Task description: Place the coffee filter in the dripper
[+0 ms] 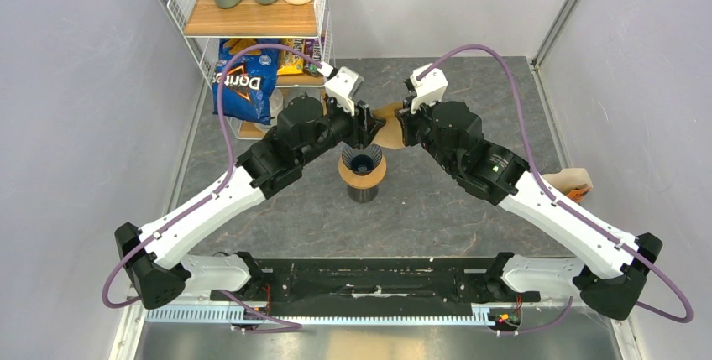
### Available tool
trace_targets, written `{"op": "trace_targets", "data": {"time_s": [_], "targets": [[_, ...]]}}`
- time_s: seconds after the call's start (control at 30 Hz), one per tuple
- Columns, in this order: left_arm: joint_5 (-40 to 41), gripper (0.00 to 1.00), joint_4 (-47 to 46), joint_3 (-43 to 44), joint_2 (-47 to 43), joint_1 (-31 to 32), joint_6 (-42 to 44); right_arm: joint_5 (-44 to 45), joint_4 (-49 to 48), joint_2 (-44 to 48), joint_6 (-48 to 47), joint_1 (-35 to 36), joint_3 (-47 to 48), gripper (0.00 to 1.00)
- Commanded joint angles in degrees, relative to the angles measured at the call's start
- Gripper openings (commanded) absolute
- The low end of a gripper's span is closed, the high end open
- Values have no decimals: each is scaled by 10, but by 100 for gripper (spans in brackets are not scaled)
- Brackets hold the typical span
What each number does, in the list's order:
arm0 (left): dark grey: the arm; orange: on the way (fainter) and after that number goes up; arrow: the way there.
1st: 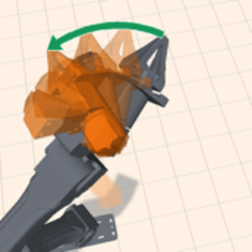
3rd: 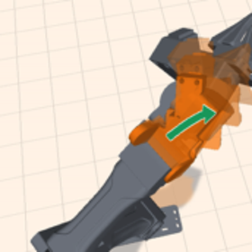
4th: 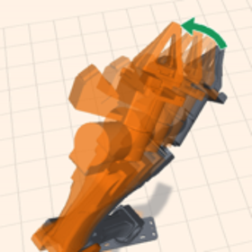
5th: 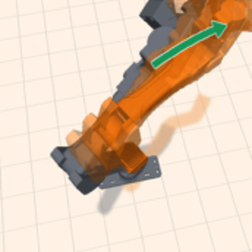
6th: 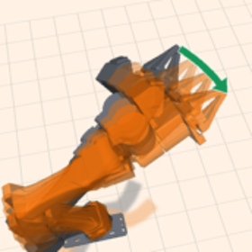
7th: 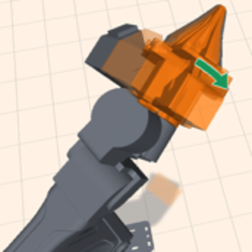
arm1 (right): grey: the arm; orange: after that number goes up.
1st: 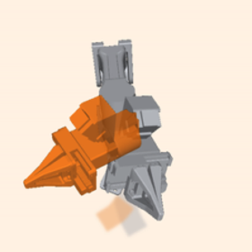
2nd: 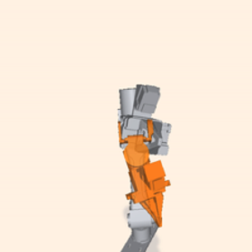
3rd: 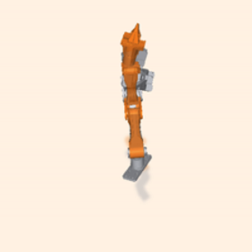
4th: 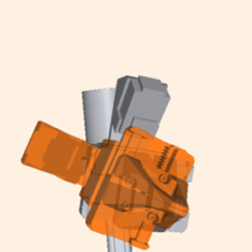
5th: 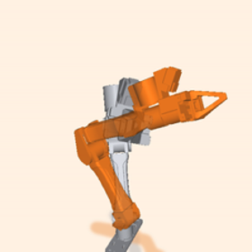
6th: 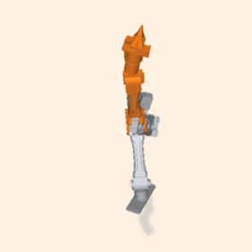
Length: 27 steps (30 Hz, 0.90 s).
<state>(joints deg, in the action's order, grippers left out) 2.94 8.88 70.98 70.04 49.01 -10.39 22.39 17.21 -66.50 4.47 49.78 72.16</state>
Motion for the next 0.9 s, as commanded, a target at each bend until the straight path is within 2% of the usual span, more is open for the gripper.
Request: {"op": "trace_targets", "data": {"time_s": [0.0,0.2,0.27,0.7,0.87], "targets": [[26,50,-12,0,-18,3,-3,23,-24,-1,0,3,18,0],[34,47,-5,-2,-23,3,-18,52,-25,-4,0,3,19,0],[14,47,-6,-2,-23,3,-24,54,-28,-5,3,3,19,0],[-3,4,-22,14,5,10,-33,19,-31,-15,41,3,25,0],[22,2,-28,16,10,13,-37,14,-26,-18,49,3,29,0]]}}
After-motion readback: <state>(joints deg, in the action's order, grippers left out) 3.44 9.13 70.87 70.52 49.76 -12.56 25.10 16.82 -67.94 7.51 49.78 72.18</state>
